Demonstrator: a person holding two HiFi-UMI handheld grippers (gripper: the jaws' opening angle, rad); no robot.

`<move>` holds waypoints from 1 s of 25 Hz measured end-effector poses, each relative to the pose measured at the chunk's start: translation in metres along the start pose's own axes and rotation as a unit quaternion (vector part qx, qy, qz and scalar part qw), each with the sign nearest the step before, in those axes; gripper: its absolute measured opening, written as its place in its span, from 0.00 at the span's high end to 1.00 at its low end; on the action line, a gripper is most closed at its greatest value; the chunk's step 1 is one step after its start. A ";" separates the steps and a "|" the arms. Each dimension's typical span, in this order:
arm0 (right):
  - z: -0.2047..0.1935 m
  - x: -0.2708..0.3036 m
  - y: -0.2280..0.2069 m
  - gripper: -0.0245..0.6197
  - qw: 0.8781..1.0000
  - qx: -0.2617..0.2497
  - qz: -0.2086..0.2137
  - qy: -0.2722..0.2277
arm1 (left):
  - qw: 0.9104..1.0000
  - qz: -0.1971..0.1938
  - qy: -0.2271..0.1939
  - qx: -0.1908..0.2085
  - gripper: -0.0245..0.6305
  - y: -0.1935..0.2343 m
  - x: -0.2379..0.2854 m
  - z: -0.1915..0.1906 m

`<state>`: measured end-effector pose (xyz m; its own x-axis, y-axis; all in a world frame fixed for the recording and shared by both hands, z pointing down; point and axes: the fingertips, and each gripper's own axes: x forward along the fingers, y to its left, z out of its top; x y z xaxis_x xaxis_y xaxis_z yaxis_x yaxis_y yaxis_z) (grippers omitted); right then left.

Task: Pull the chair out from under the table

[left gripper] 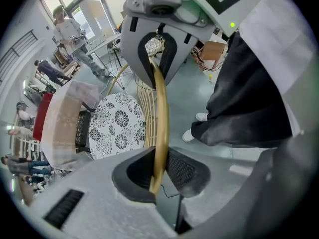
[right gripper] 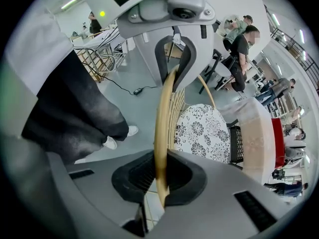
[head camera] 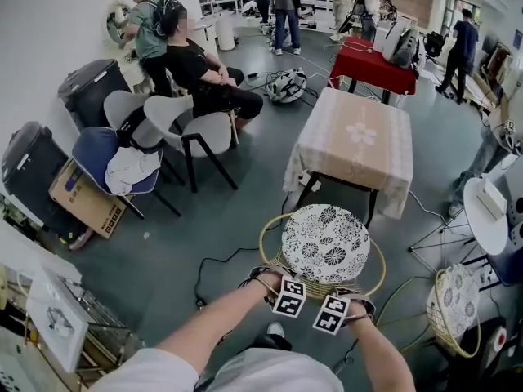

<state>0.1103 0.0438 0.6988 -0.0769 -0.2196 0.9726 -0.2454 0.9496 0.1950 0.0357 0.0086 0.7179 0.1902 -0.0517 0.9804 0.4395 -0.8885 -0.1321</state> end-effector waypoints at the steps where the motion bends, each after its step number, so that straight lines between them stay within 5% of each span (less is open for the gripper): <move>1: 0.000 0.000 0.002 0.93 1.000 0.000 -0.002 0.000 | 1.000 0.000 0.001 -0.001 0.87 -0.003 0.000 0.000; 12: 0.003 -0.004 0.013 0.93 0.999 0.028 -0.018 -0.021 | 0.999 0.018 -0.002 -0.026 0.87 -0.015 -0.001 0.004; 14: 0.005 -0.006 0.016 0.92 0.998 0.052 -0.014 -0.034 | 0.998 0.027 -0.015 -0.047 0.85 -0.016 -0.001 0.004; 16: 0.009 -0.009 0.017 0.77 0.995 0.081 -0.010 -0.051 | 0.996 0.029 -0.032 -0.080 0.79 -0.017 -0.003 0.005; 25: 0.027 -0.042 -0.005 0.77 0.968 0.197 -0.050 -0.149 | 0.978 0.054 -0.087 -0.183 0.74 -0.008 -0.026 0.013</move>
<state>0.0887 0.0426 0.6536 -0.2946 -0.4170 0.8599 -0.6109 0.7741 0.1661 0.0386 0.0231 0.6915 0.3787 -0.1039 0.9197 0.0711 -0.9875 -0.1408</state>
